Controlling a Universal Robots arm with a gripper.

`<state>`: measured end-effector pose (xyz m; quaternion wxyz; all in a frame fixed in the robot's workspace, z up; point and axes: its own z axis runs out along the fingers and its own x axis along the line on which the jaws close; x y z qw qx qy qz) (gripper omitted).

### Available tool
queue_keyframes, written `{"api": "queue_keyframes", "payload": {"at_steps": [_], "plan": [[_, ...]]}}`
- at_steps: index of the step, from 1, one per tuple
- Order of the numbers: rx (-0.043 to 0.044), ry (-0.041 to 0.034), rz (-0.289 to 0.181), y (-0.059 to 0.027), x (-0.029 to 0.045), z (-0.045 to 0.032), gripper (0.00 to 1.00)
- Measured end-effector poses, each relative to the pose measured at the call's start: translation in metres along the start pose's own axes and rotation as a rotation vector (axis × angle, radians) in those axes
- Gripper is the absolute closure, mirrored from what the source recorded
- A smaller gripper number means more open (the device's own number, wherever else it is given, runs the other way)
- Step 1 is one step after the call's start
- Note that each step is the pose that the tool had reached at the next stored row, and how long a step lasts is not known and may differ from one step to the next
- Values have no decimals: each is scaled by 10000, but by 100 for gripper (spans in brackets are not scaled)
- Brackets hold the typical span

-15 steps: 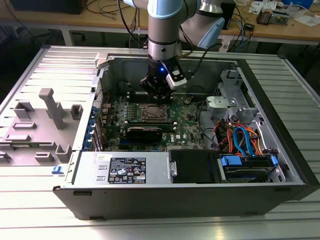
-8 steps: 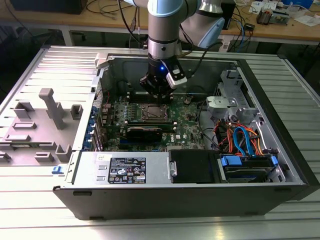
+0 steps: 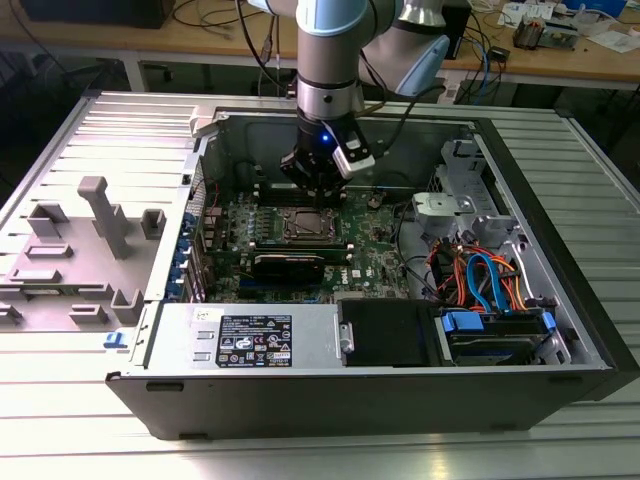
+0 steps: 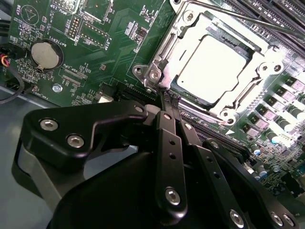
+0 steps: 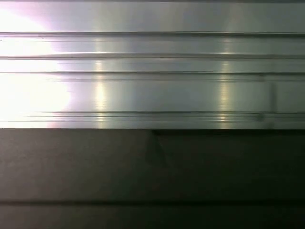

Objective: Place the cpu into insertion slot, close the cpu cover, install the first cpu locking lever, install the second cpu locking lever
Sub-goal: 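Install the first cpu locking lever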

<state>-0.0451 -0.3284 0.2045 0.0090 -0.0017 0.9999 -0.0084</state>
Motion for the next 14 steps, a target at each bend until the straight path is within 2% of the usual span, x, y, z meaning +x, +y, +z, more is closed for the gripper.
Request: {"api": "queue_keyframes", "payload": {"at_steps": [2, 3, 9, 14], "plan": [[-122, -1, 3, 0, -2, 4, 89], [-144, -1, 5, 0, -2, 6, 89], [-148, 0, 5, -7, -2, 12, 89], [-230, 0, 5, -15, -2, 19, 89]]}}
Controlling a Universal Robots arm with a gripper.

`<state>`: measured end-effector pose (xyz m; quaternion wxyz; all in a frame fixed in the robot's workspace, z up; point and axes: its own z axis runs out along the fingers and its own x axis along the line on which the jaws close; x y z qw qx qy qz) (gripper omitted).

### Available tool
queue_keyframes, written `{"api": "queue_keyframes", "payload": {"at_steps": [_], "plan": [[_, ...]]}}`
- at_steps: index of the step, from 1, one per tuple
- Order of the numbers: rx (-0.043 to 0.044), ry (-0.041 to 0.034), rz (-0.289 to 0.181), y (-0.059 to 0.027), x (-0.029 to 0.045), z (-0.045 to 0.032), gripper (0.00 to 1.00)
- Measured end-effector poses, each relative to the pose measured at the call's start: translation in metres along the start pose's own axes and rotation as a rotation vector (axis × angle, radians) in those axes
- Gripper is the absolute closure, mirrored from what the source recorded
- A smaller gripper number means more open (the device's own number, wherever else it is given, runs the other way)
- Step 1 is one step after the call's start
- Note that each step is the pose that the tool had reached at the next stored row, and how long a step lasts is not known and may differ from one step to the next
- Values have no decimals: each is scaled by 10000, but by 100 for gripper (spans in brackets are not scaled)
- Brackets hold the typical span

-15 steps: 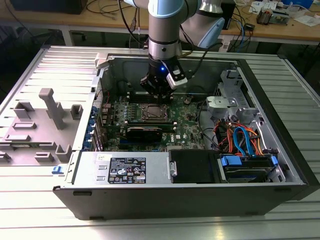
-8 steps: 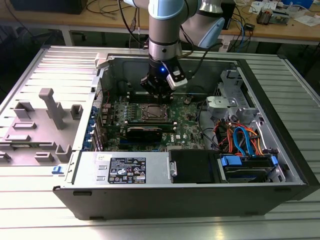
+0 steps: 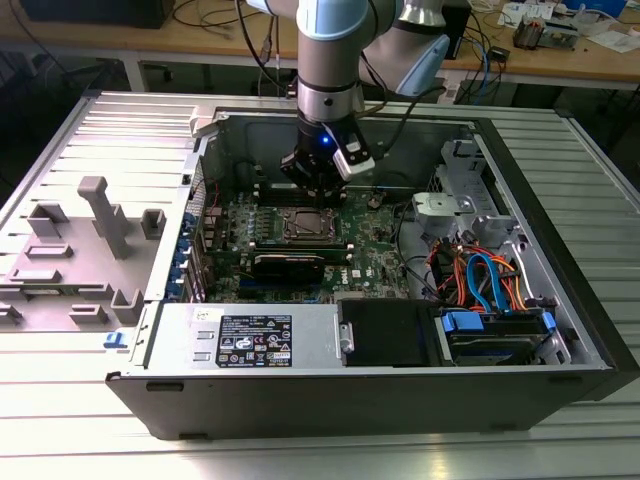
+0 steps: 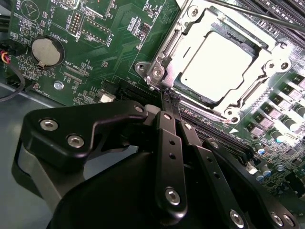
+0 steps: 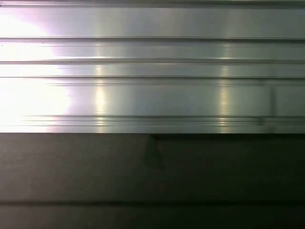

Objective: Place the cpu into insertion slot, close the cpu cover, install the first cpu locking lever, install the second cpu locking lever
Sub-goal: 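Install the first cpu locking lever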

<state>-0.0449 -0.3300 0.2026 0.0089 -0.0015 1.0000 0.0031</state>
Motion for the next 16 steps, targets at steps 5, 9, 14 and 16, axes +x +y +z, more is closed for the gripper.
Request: {"api": "queue_keyframes", "payload": {"at_steps": [5, 9, 14, 16], "plan": [[-57, 1, 2, -5, 1, 4, 89], [-70, -3, 2, -3, -1, -1, 89], [156, 0, -3, -4, -1, -49, 89], [213, -1, -4, -3, -3, -64, 89]]}}
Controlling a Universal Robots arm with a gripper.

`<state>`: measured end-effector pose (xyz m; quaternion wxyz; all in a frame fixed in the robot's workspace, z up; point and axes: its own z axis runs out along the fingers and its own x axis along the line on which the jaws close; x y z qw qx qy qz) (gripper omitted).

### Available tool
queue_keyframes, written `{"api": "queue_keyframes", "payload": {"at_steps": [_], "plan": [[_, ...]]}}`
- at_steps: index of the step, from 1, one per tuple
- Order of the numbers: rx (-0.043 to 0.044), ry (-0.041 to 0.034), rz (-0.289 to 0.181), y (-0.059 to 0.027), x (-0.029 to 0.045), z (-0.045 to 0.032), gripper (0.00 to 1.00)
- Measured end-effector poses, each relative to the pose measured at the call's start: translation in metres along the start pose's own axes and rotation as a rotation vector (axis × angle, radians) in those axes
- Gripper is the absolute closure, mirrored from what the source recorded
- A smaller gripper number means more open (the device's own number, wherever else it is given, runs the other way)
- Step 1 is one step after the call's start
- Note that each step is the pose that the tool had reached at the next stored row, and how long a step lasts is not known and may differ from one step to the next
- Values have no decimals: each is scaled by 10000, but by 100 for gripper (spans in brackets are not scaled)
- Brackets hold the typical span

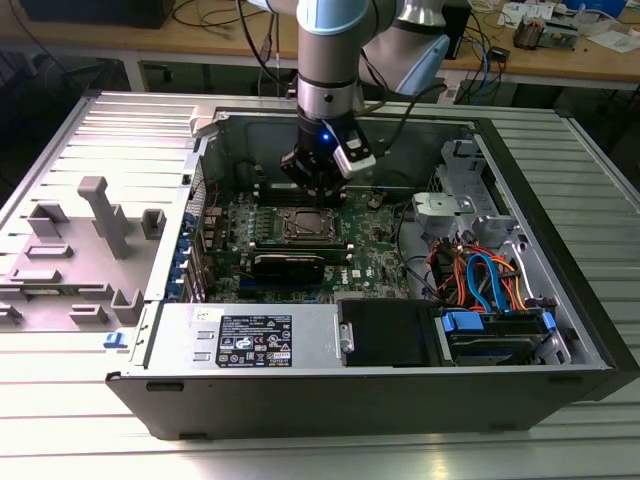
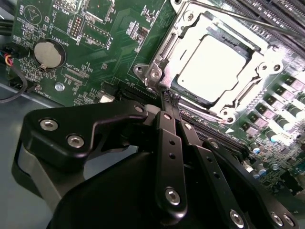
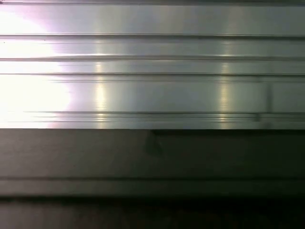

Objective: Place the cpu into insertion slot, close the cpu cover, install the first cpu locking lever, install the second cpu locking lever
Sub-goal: 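Install the first cpu locking lever, then install the second cpu locking lever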

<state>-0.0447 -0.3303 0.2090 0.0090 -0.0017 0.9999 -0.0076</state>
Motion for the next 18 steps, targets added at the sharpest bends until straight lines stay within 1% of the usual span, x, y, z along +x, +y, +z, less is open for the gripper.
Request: {"api": "queue_keyframes", "payload": {"at_steps": [1, 3, 4, 5, 9, 18], "plan": [[36, 0, 1, 0, 0, -9, 89], [159, 1, -2, -1, -1, -34, 89], [199, 1, -4, -2, -2, -41, 89], [211, 0, -5, -3, -2, -42, 89], [220, 0, -3, -26, -2, -42, 89], [221, 0, -3, -32, -2, -42, 89]]}}
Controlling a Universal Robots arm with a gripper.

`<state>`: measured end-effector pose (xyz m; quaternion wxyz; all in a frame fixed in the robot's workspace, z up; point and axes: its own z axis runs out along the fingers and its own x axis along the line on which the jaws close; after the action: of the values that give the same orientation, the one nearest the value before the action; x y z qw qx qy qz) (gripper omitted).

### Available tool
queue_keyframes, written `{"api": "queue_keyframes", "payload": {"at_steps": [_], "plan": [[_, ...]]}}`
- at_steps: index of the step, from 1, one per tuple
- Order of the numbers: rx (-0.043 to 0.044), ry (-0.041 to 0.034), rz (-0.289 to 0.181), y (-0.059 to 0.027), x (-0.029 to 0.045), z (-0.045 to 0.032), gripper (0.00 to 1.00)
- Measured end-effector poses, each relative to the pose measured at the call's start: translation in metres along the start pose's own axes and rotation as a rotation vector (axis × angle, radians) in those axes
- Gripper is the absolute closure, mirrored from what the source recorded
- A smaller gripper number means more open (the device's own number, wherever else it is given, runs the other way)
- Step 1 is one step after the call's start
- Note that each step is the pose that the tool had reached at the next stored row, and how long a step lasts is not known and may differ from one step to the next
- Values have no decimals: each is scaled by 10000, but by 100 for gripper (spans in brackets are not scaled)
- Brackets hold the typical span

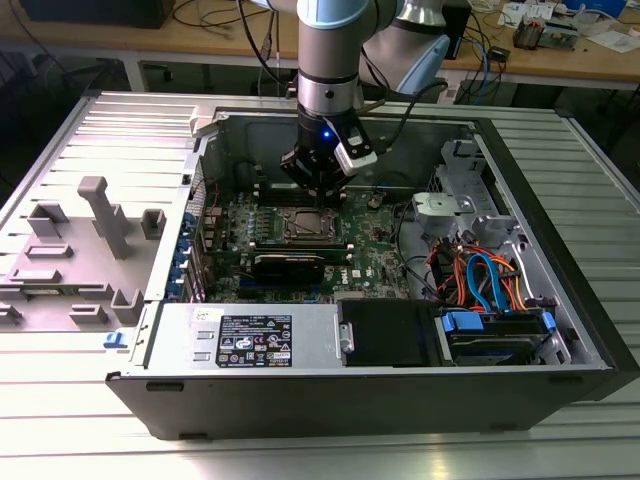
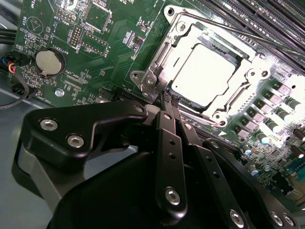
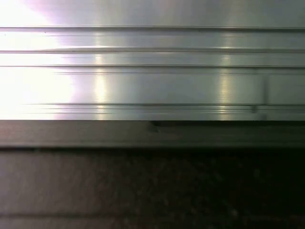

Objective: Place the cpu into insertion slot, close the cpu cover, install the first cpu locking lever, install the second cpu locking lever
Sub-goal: 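Install the second cpu locking lever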

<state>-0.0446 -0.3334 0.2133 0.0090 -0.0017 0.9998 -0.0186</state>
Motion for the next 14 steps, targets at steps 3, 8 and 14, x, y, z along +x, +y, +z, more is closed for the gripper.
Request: {"api": "queue_keyframes", "payload": {"at_steps": [3, 8, 14], "plan": [[1, 1, 0, -1, 0, 0, 89], [0, 1, 0, -27, 0, 1, 89], [0, 0, 0, -124, 0, -23, 89]]}}
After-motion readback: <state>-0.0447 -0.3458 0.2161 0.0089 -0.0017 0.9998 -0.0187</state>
